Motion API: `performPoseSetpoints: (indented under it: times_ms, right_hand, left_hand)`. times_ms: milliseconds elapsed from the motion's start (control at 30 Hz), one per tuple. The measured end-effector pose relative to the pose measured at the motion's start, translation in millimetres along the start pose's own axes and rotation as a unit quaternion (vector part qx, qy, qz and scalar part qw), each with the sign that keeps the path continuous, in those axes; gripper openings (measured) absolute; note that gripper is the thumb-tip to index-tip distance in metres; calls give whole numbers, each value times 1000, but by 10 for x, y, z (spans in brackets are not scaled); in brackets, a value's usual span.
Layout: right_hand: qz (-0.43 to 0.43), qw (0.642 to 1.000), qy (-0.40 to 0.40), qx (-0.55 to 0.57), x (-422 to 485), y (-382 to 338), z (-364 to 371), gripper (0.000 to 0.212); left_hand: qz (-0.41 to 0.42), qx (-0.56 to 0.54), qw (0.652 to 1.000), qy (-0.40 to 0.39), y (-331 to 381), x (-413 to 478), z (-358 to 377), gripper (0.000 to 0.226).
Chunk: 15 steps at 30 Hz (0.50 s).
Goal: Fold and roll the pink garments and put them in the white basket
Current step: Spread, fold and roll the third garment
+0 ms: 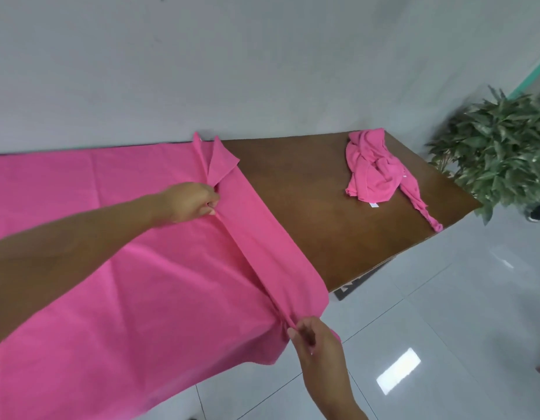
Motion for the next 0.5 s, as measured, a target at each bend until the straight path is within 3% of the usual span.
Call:
performPoseSetpoints:
  times_ms: [500]
  right_hand:
    - [-65,988,-115,77,-1219,-285,458,21]
  left_hand:
    - [-121,71,990,-21,457,-1717,-445,11]
Point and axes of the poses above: each hand's wrist, its own x-axis towards the middle knuckle, its own z-axis out of the palm, y = z × x, the point moved 10 cm from there along x, towards the middle knuckle, and after that the axes turned 13 degrees about z, right-handed, at the moved point
